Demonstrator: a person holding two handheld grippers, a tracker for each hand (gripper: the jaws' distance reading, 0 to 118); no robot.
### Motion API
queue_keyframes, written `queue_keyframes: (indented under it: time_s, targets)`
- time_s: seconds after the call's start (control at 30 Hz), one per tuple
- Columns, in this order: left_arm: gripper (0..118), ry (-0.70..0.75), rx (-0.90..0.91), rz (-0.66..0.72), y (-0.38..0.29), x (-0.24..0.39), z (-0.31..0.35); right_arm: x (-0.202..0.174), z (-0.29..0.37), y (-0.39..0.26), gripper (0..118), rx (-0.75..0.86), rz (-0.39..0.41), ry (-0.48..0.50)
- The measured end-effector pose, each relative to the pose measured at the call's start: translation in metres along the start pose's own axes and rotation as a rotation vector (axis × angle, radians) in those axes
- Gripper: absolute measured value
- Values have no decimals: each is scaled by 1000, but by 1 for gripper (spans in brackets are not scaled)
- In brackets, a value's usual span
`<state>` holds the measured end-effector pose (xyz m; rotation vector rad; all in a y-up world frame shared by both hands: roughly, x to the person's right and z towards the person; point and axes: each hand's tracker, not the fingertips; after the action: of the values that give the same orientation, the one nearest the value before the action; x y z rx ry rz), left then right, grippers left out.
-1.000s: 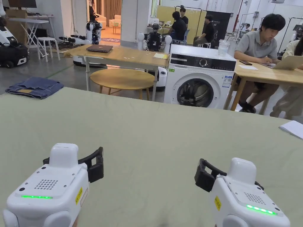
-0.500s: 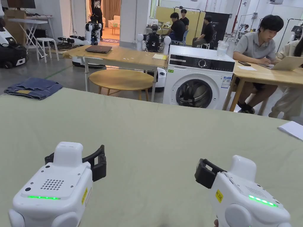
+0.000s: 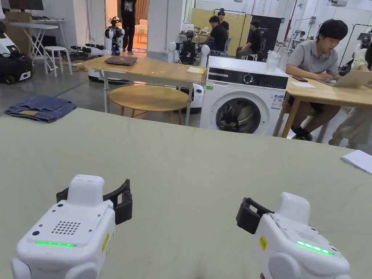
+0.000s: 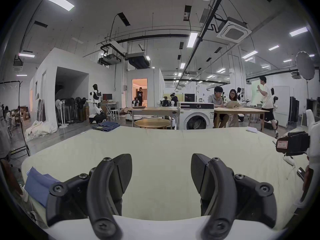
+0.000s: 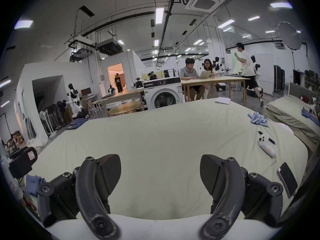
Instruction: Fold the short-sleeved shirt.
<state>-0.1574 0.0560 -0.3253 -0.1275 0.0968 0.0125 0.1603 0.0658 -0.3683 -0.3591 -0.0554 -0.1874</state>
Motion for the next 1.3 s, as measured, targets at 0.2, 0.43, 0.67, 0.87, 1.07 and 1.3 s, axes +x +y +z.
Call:
queue_keyframes:
  time_s: [0.2,0.43,0.67,0.87,1.07,1.3]
  targets:
    - [71,4,-13,15,1,-1,-1,2,1,2,95,0,-2,-1]
    - [71,-1,-21,27,2,-1,-3,3,2,3,95,-1,10,-10]
    - [71,-3,-22,27,3,0,-3,2,3,4,95,4,30,-28]
    - [71,-11,-29,22,3,1,-5,1,2,3,95,-2,45,-33]
    - [71,-12,-42,19,0,0,-5,6,-2,4,95,-16,38,-23]
    - [71,-20,-51,28,-1,0,-7,7,-4,6,95,-33,47,-4]
